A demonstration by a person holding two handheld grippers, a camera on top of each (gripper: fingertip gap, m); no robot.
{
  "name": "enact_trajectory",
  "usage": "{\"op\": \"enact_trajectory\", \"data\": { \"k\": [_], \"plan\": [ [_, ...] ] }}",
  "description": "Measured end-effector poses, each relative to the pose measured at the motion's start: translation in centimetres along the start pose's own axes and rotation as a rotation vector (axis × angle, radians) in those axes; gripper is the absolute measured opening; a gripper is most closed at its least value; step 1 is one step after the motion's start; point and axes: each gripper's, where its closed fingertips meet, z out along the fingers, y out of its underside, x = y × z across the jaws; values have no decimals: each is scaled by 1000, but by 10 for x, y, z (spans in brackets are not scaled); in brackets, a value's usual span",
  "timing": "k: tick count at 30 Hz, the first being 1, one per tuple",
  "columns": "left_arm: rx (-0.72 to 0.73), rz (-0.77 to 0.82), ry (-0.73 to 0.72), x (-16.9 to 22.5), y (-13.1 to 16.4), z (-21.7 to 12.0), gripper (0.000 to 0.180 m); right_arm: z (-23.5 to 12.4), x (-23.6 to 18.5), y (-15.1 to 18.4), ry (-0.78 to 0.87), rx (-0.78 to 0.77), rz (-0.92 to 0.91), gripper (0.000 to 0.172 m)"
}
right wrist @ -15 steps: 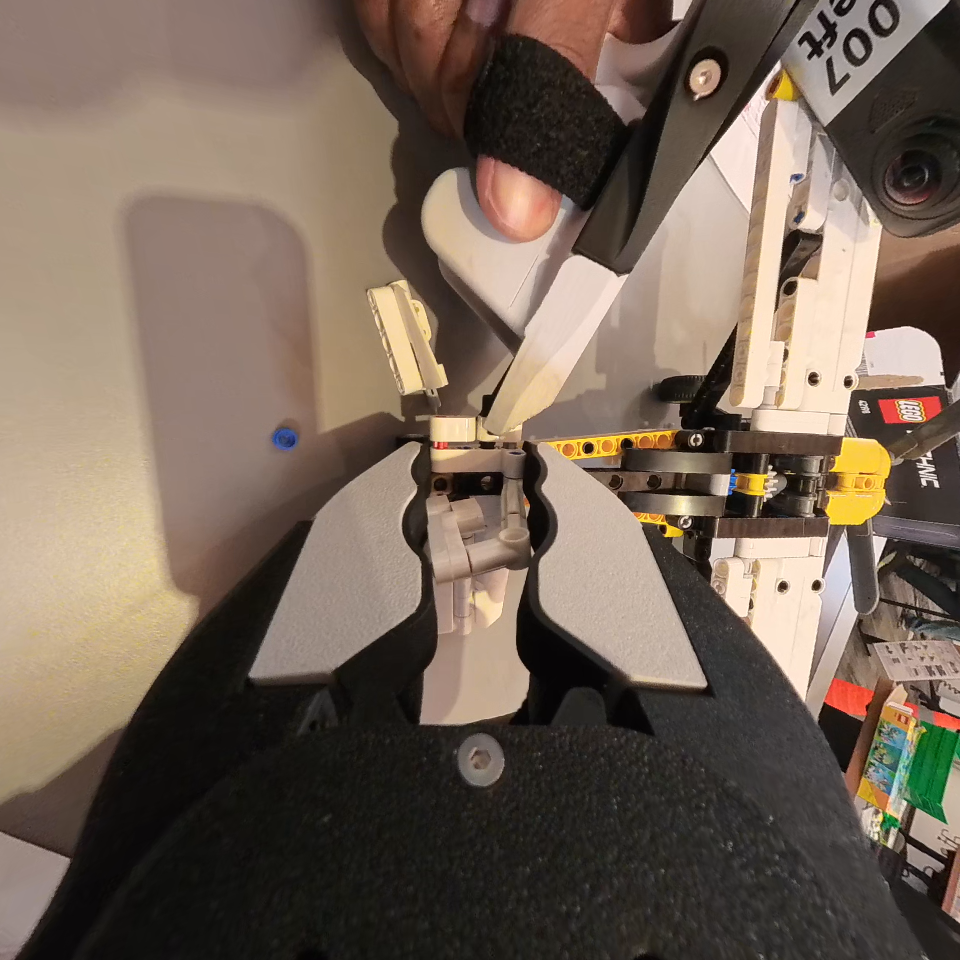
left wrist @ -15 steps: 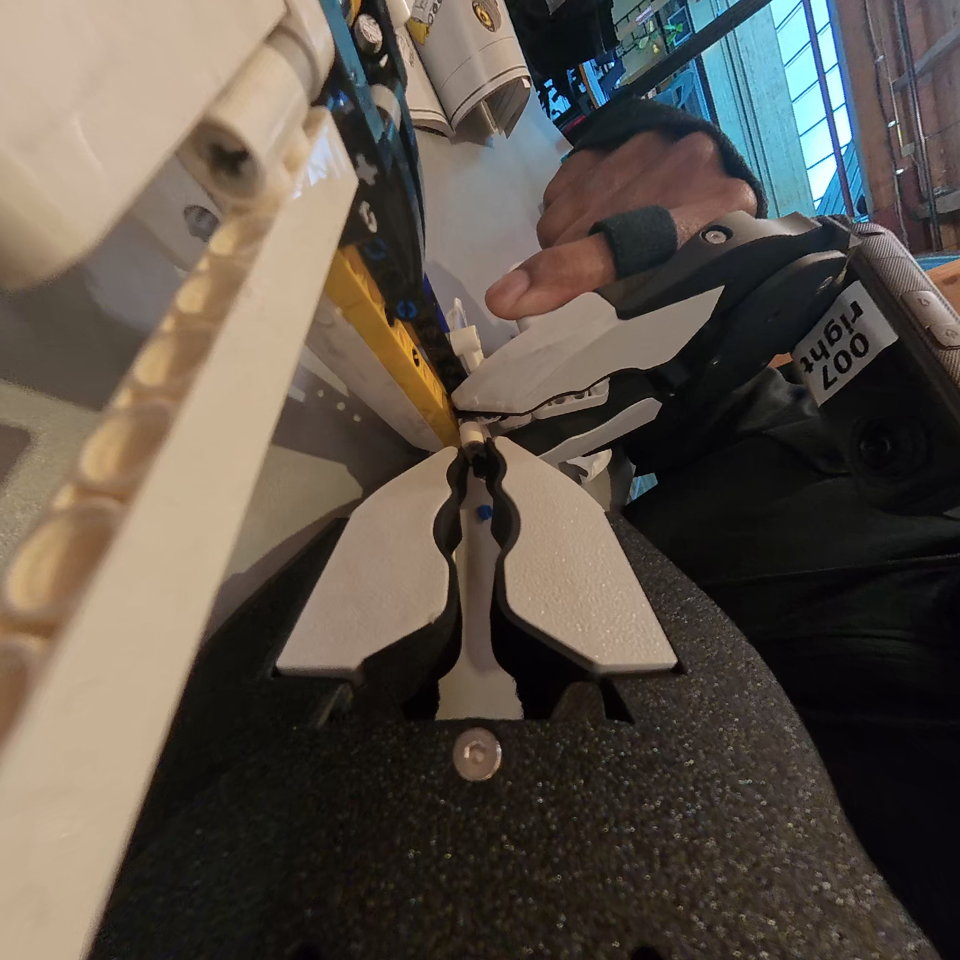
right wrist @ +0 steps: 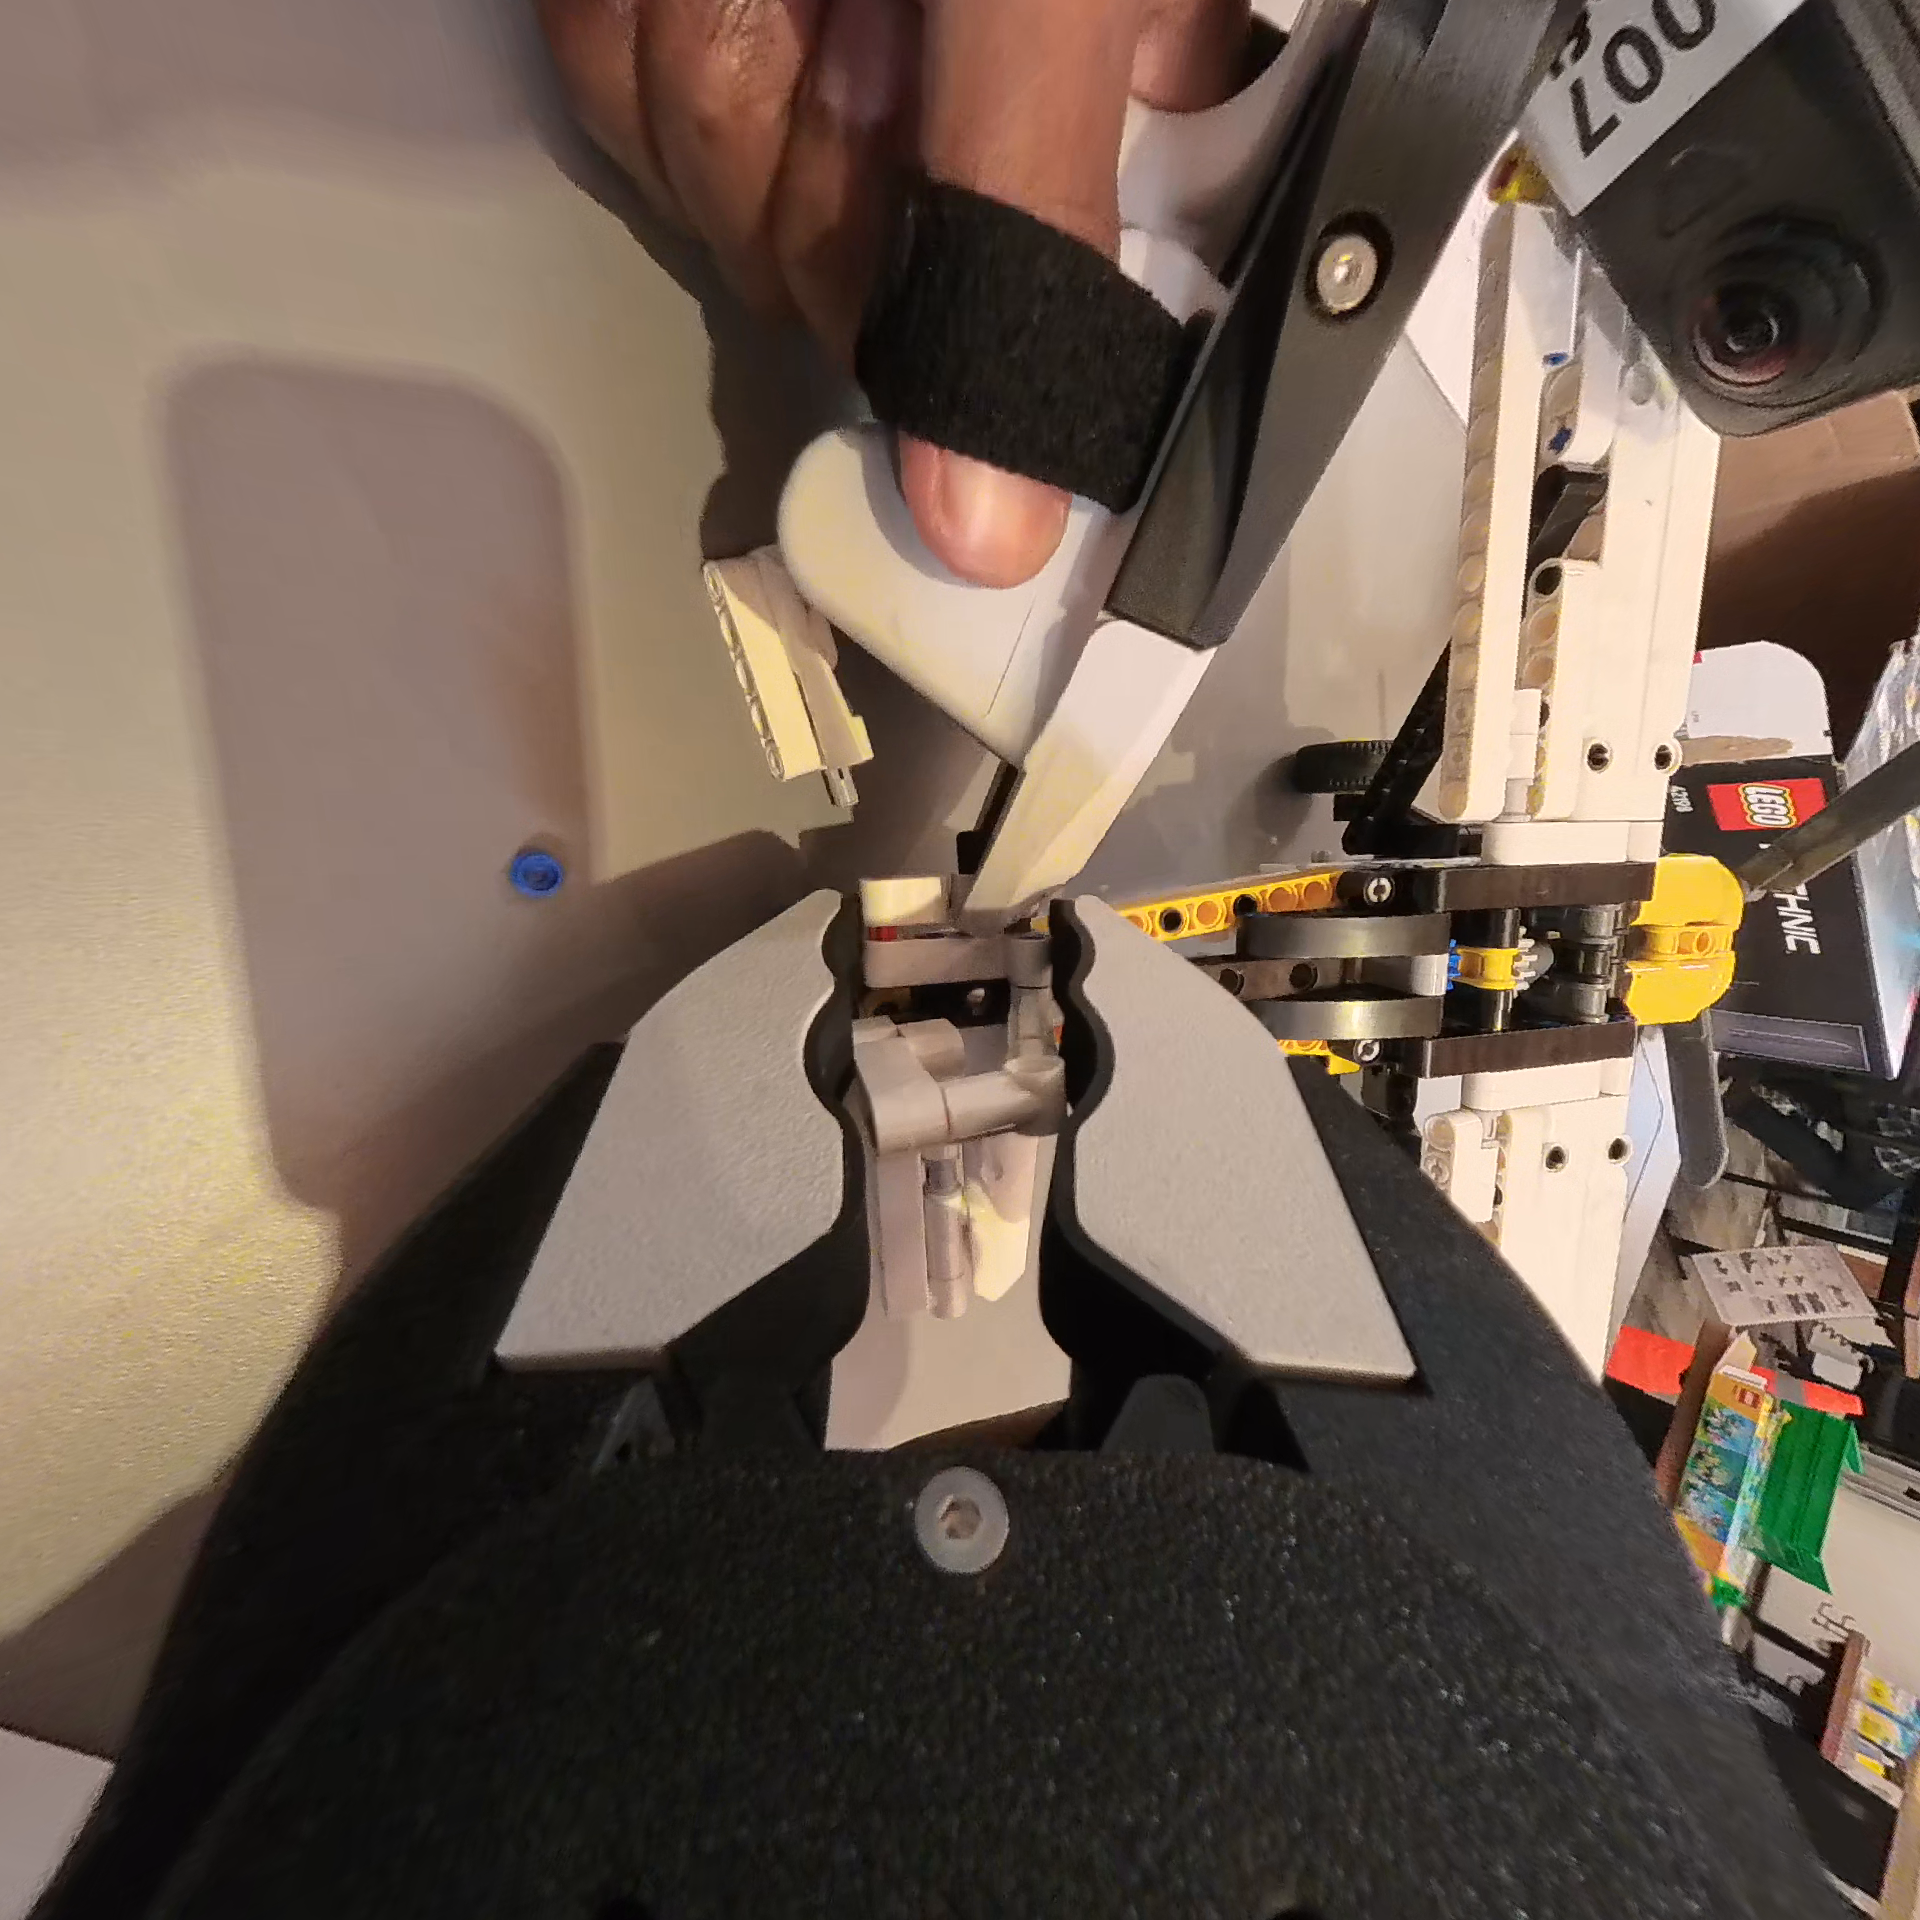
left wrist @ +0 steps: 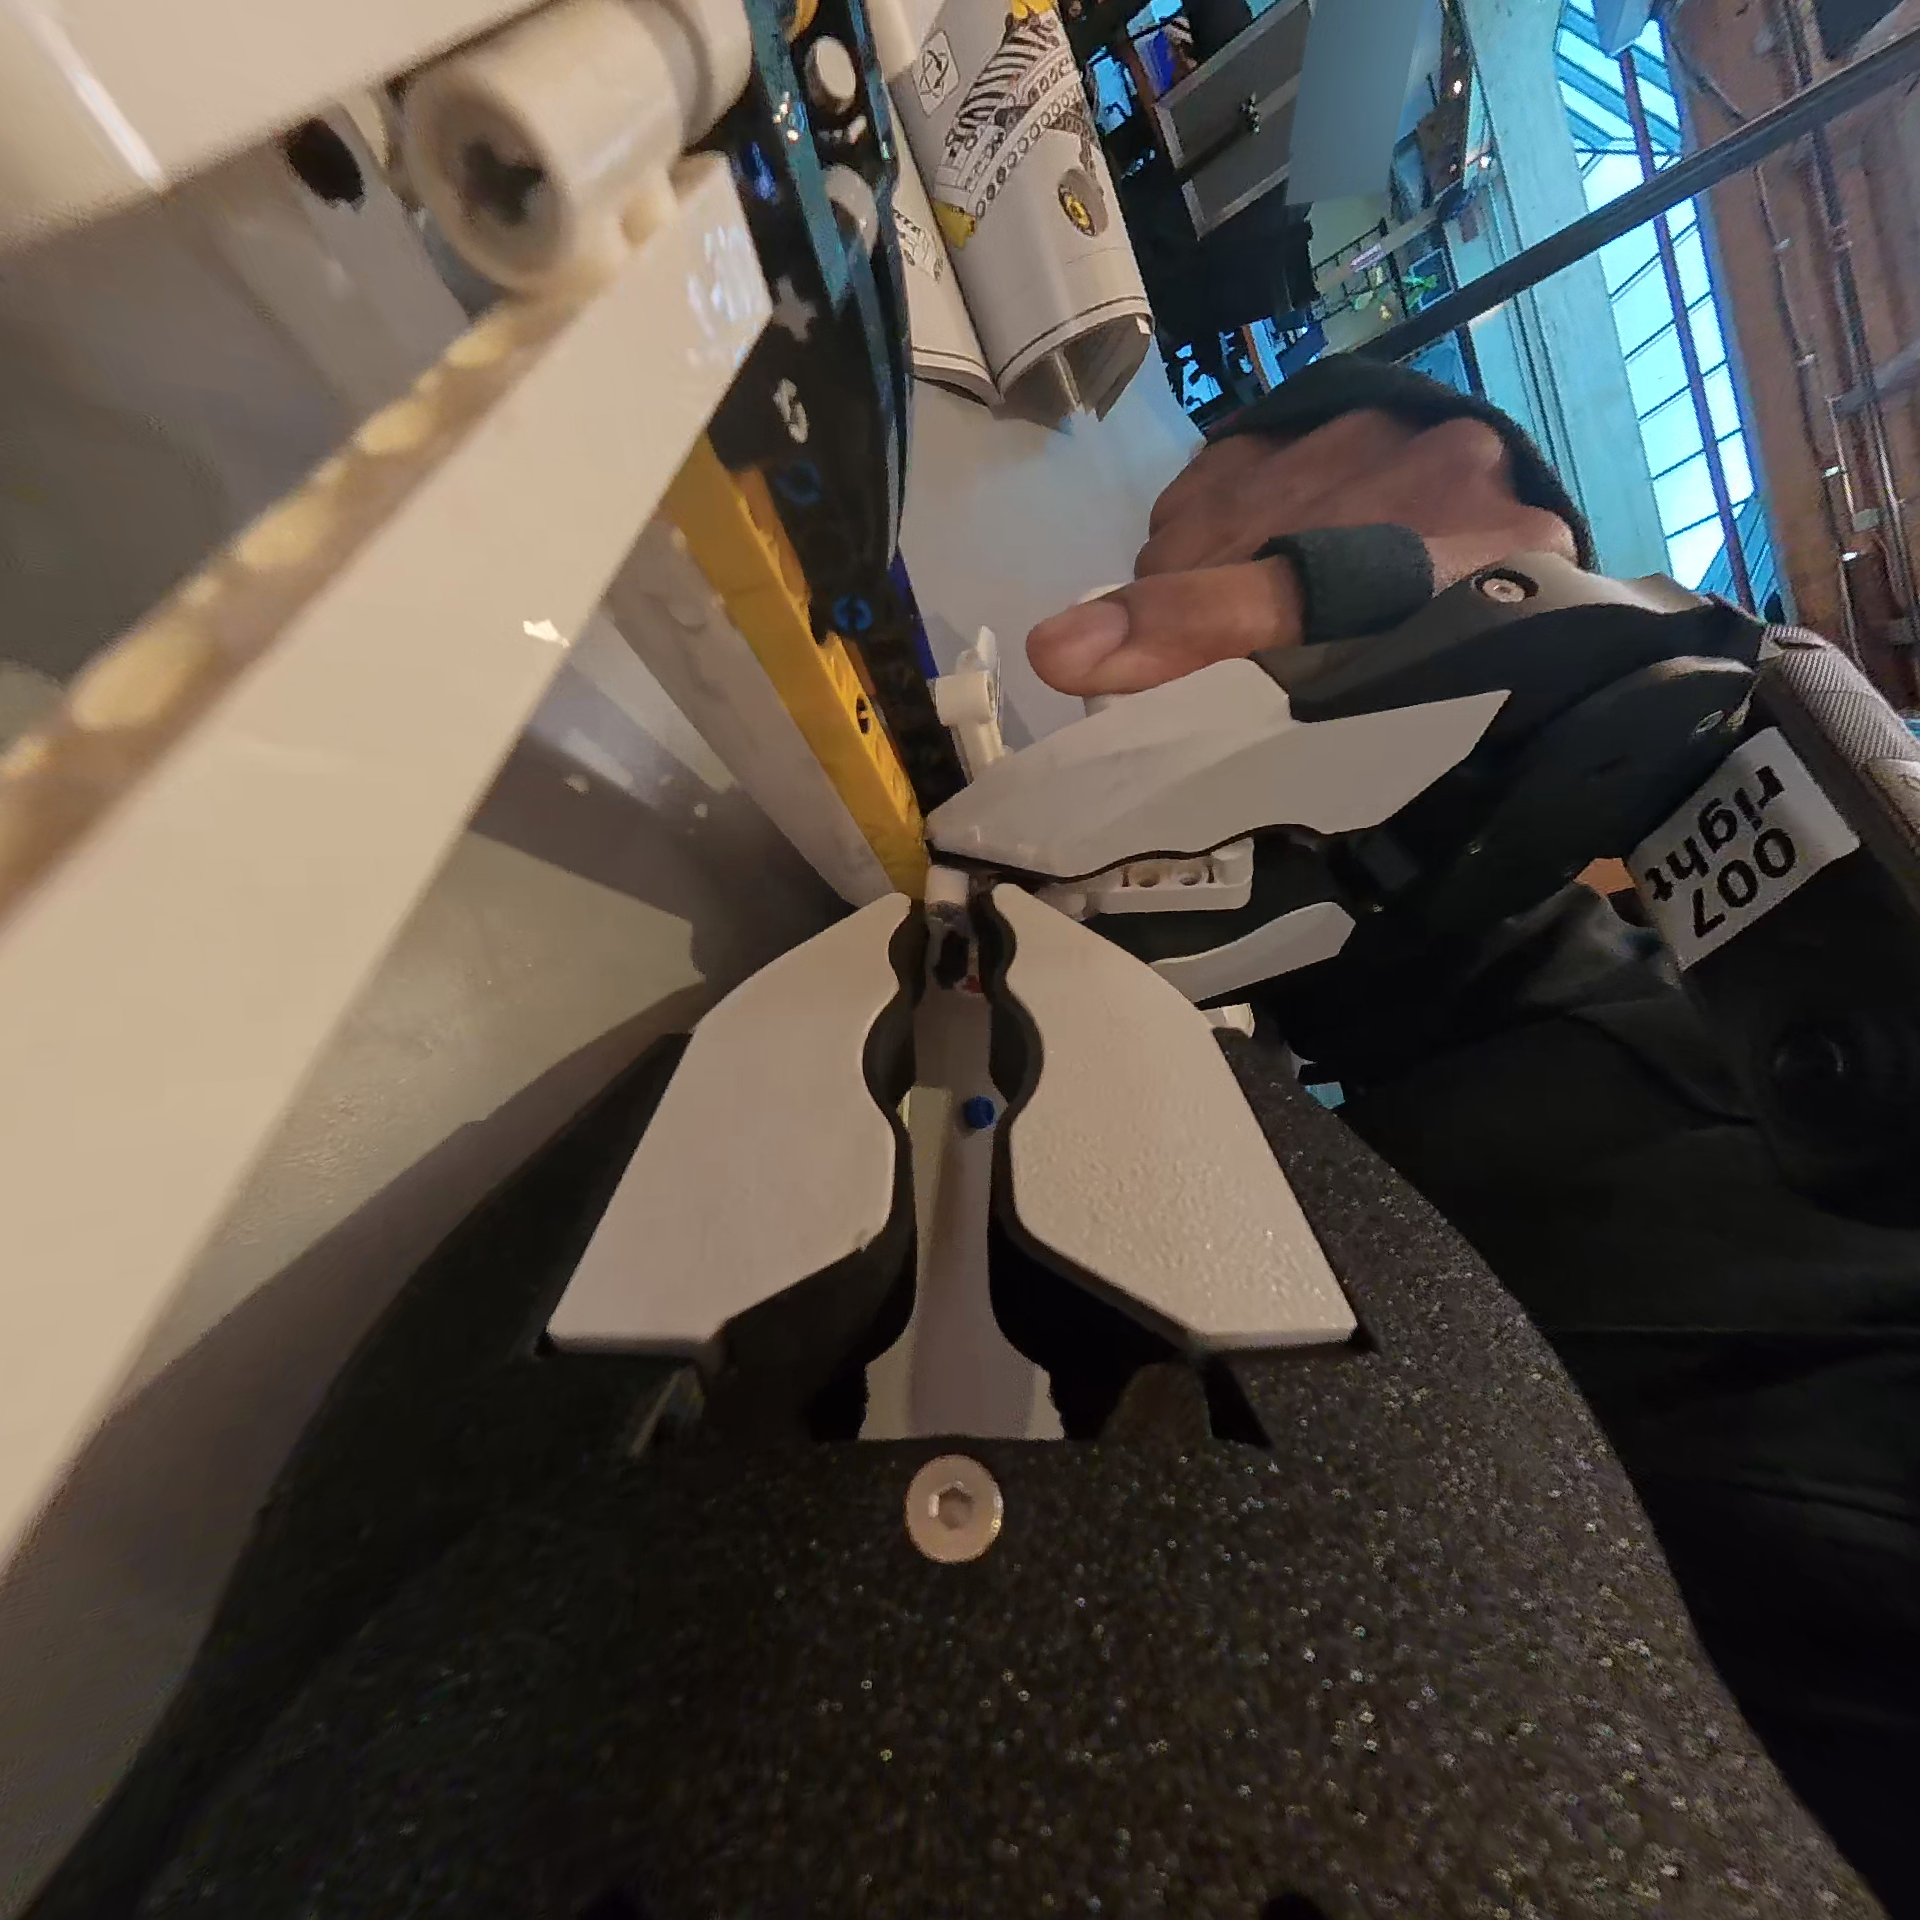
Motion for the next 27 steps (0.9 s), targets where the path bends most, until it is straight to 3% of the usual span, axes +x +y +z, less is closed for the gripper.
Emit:
{"op": "enact_trajectory", "data": {
  "k": [23, 27],
  "plan": [
    [-113, 144, 26, 0, 5, -9, 9, 2, 0, -2, -32, -9, -7, 36],
    [-107, 112, 45, 1, 4, -11, 9, 3, 1, -2, -24, -6, 3, 36]
  ]
}}
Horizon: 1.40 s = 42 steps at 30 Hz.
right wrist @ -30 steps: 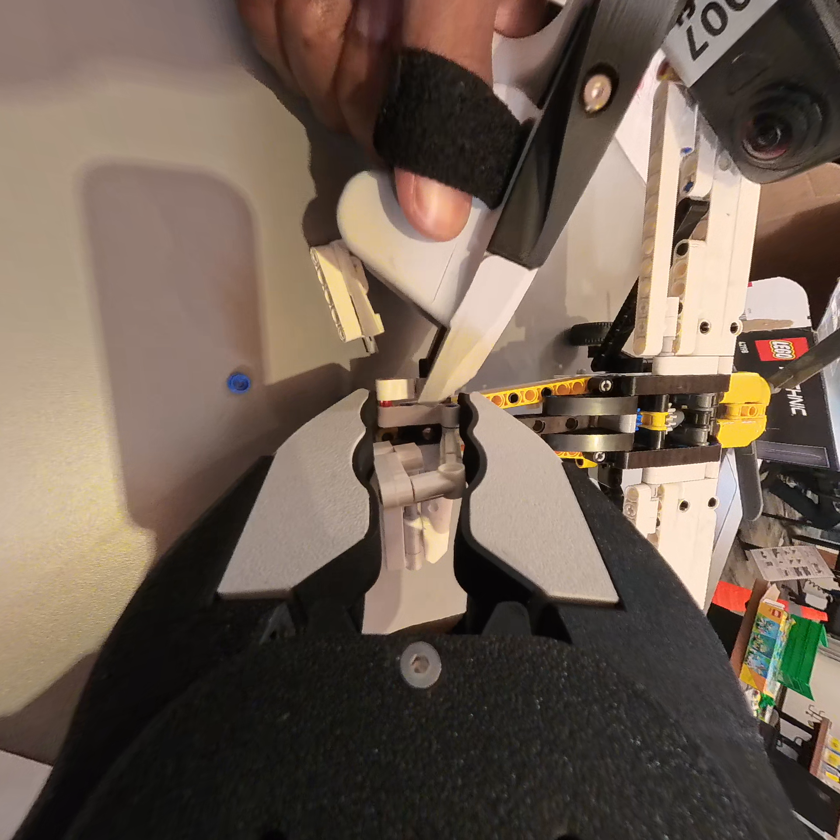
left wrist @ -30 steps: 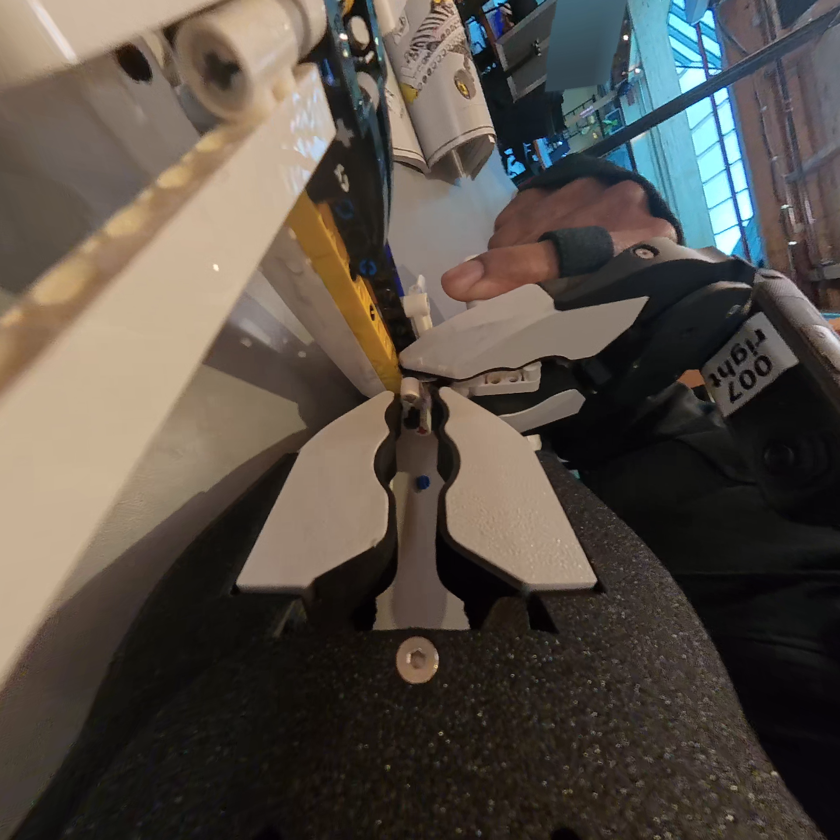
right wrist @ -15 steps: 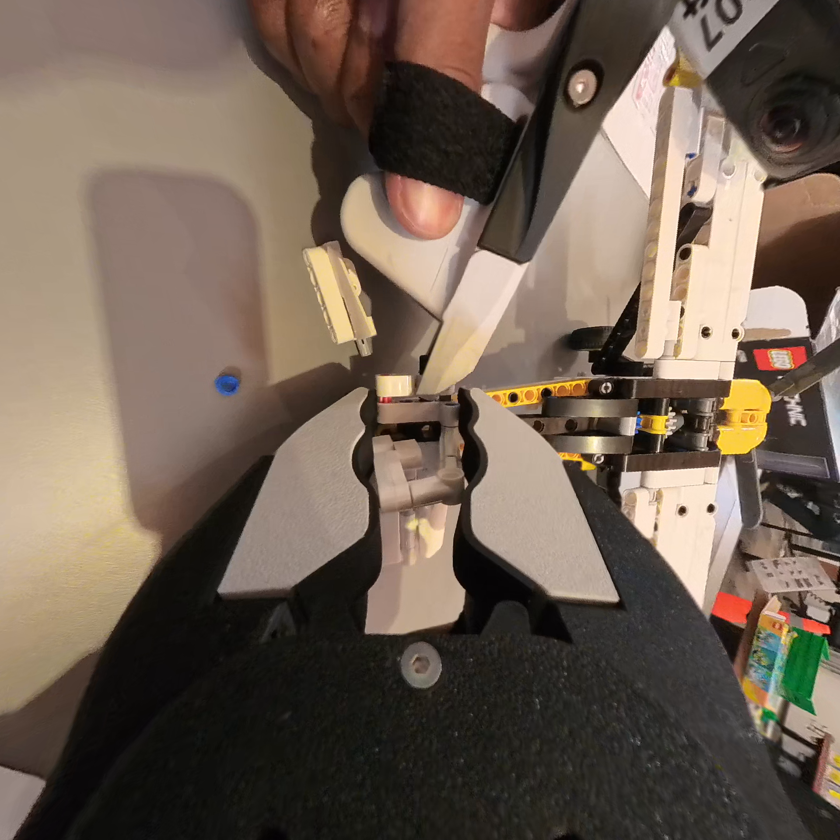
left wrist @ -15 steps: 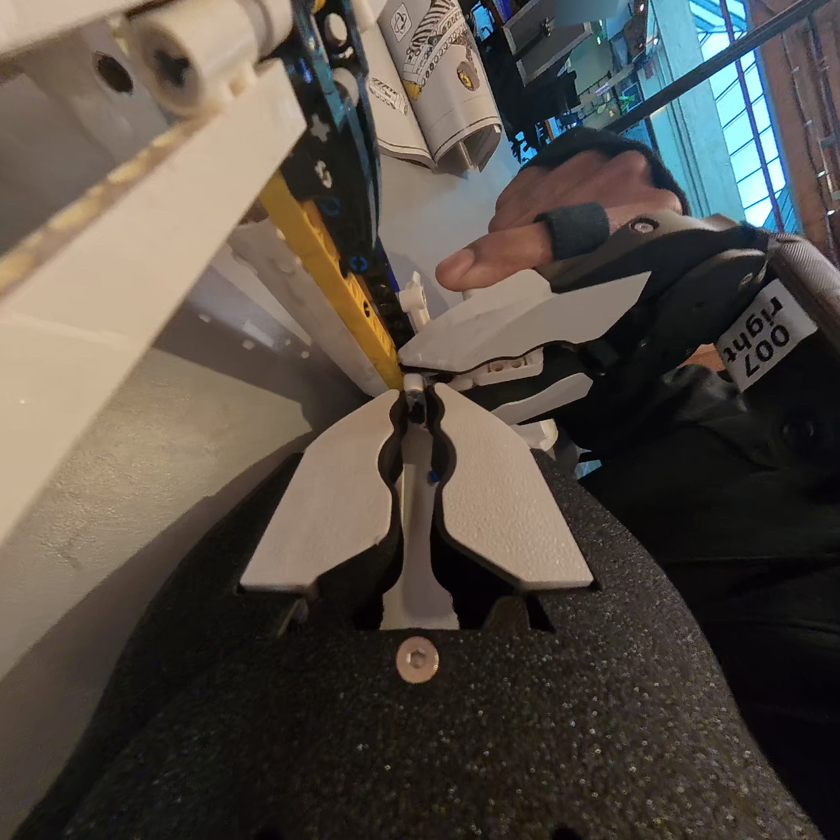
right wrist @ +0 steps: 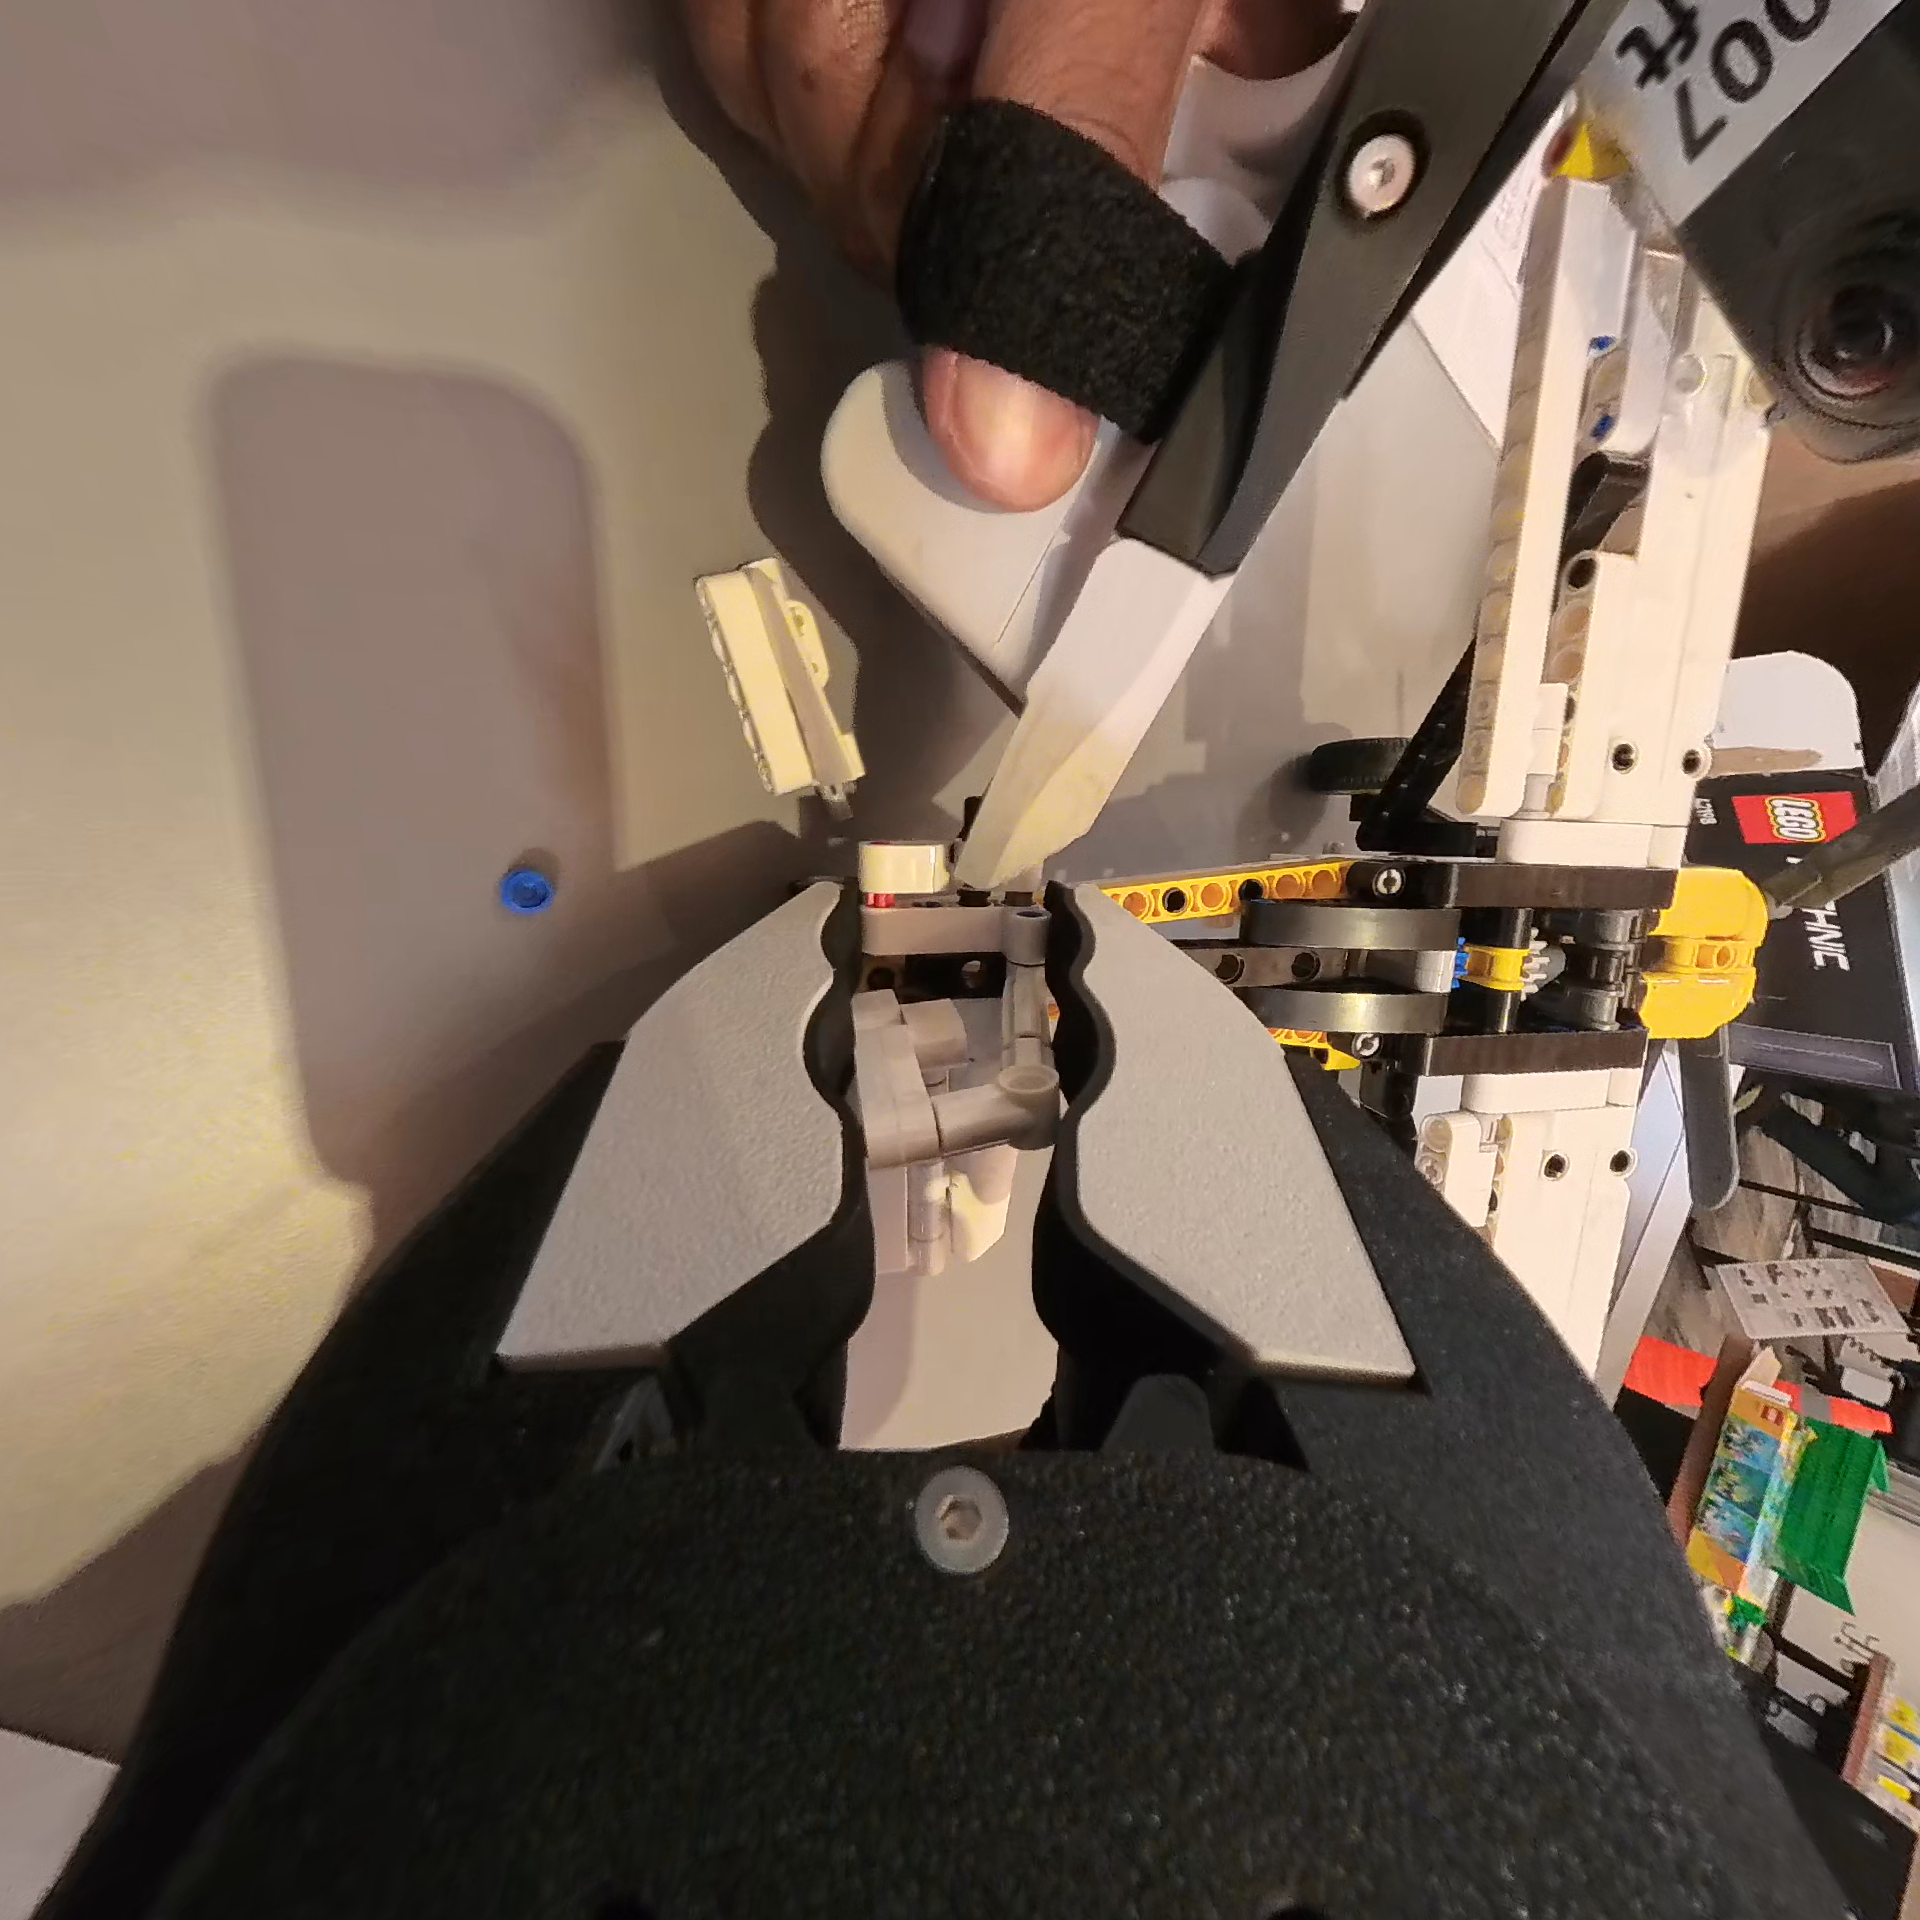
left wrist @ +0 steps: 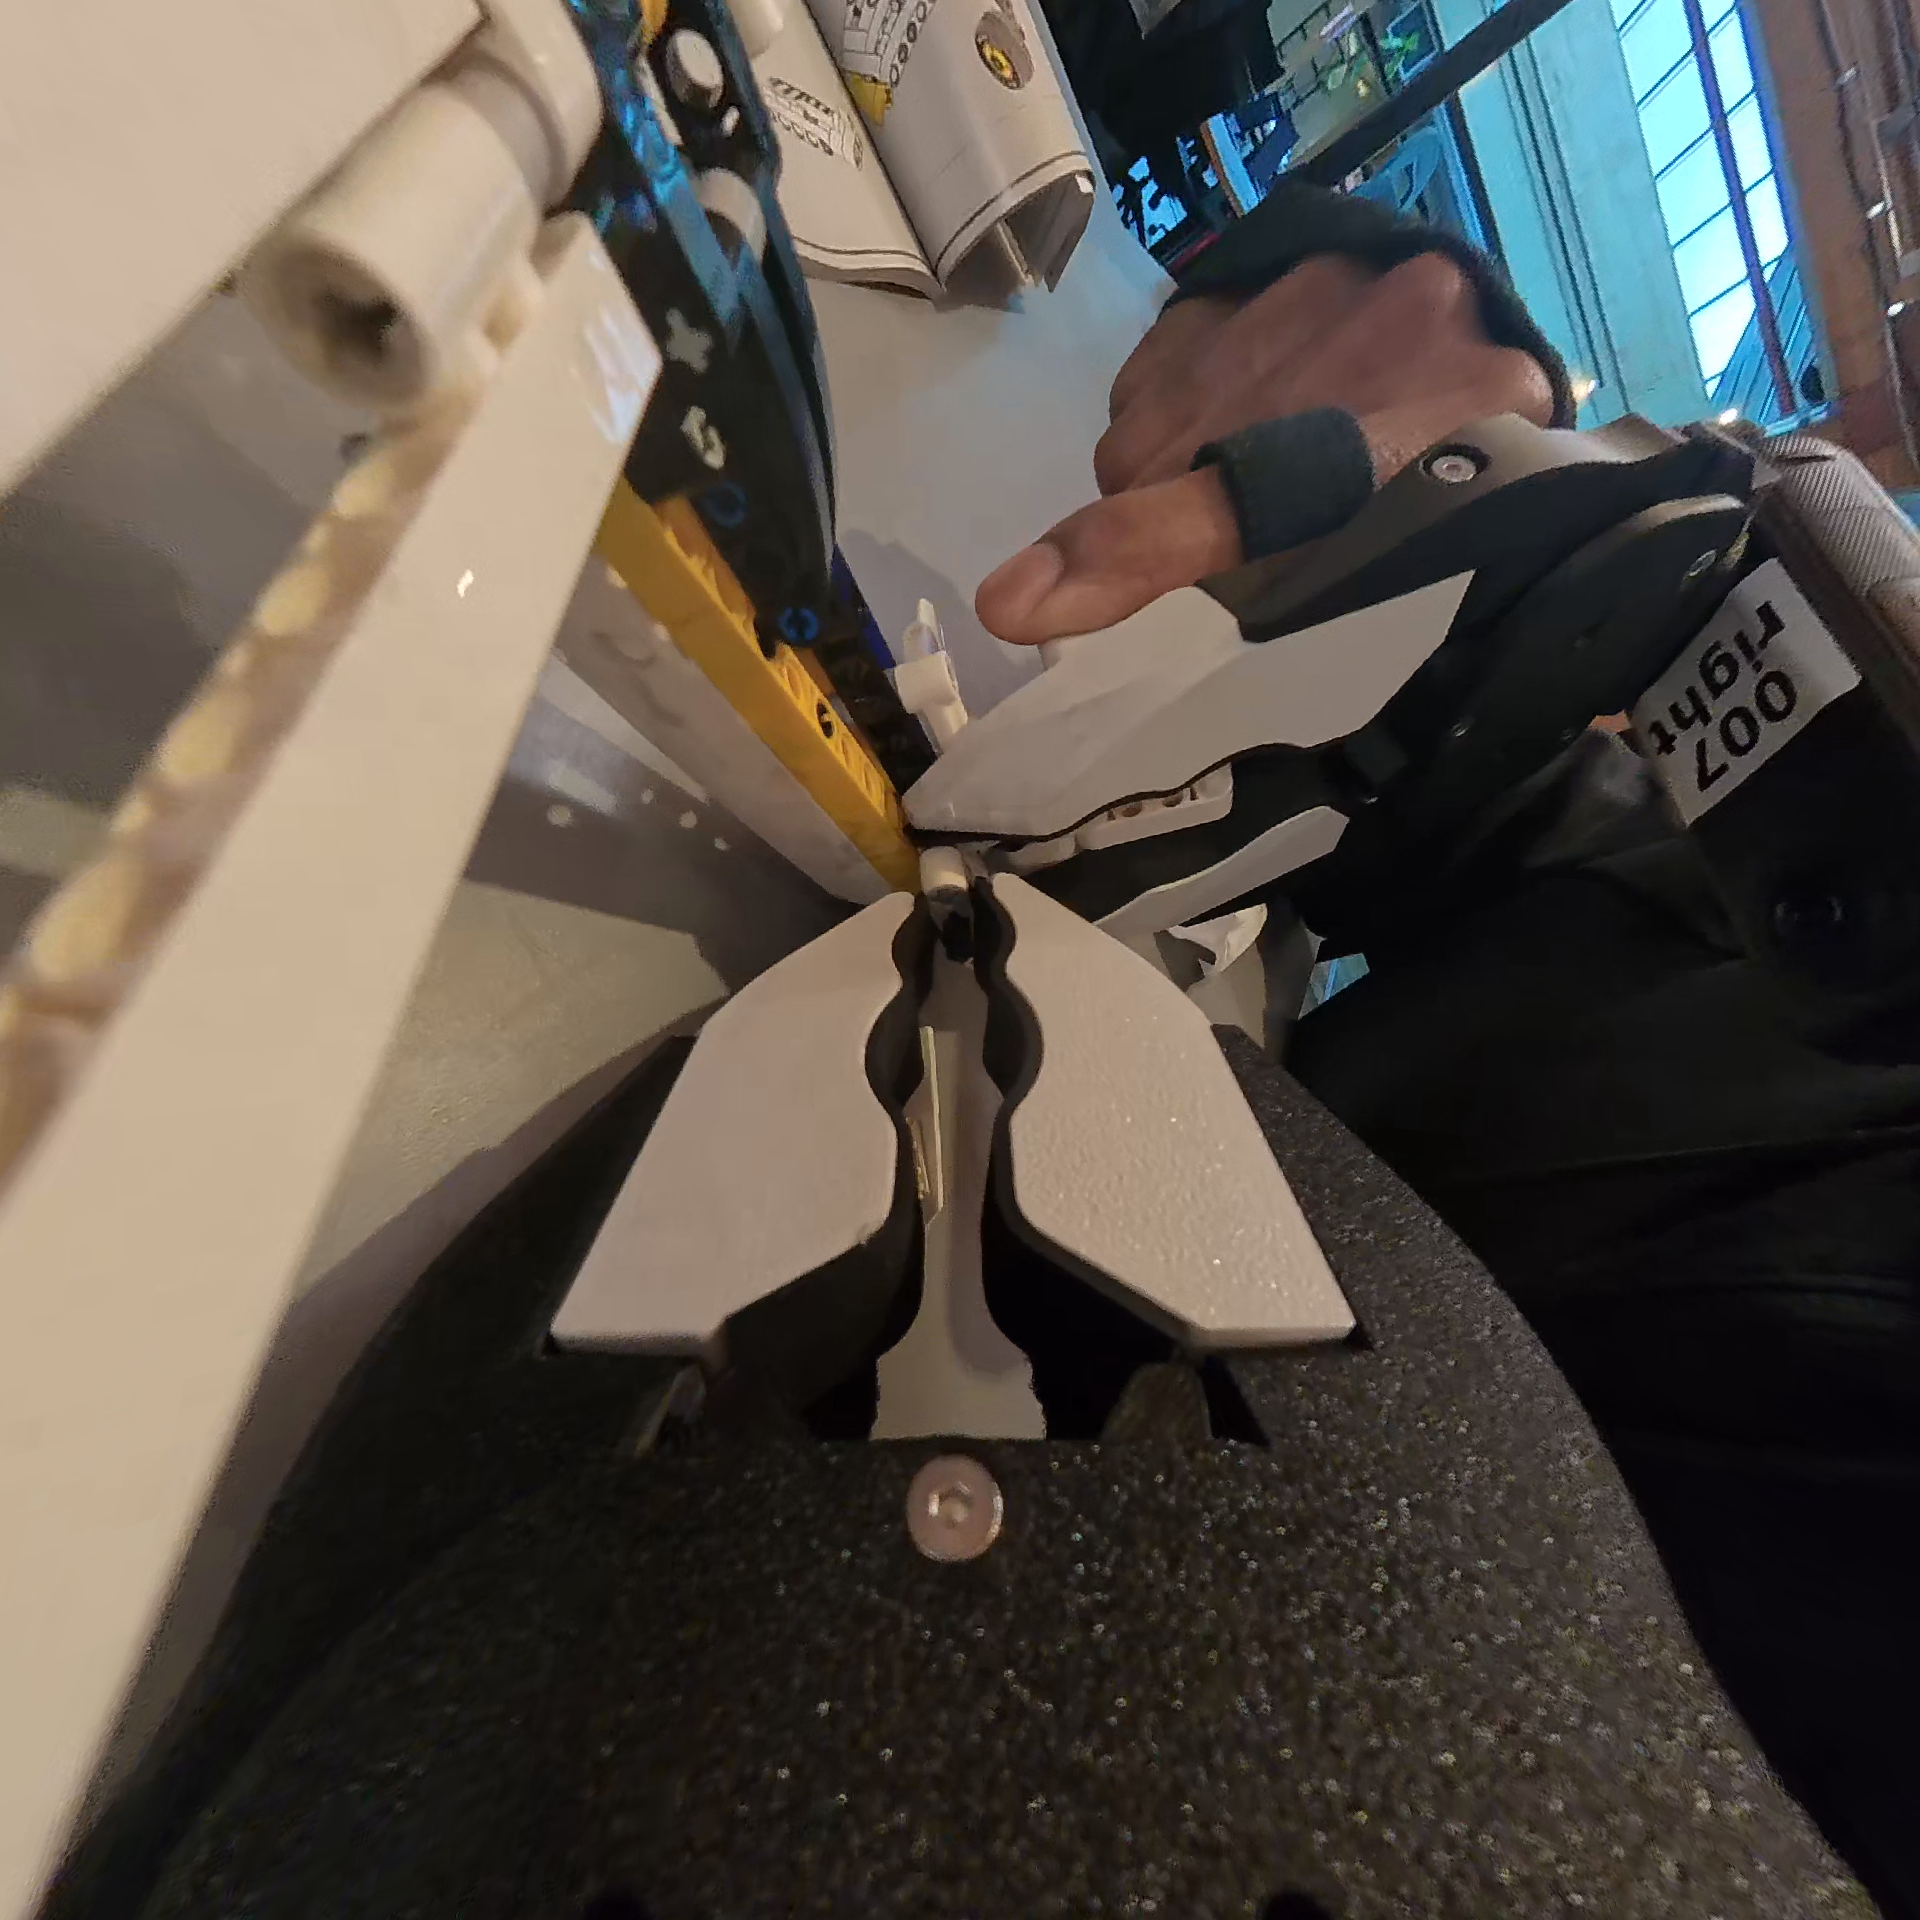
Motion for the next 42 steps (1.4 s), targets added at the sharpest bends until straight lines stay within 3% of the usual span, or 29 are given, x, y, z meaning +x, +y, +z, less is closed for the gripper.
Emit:
{"op": "enact_trajectory", "data": {
  "k": [24, 27, 30, 33, 37, 42],
  "plan": [
    [29, -76, 3, 1, 8, -5, 7, 1, -2, -4, 21, -13, 8, 35],
    [26, -92, -50, -3, 14, -6, 26, 1, 0, -1, 32, -8, 30, 35],
    [28, -100, -57, -3, 12, 0, 33, 1, -1, -4, 36, -13, 27, 35],
    [42, -106, -62, -3, 8, 5, 32, 1, -2, -5, 43, -12, 31, 35],
    [40, -105, -38, 2, 7, 10, 11, 1, -2, -5, 50, -4, 33, 35],
    [46, -121, -43, 0, 5, 11, 11, 1, -1, -6, 62, 7, 33, 37]
  ]
}}
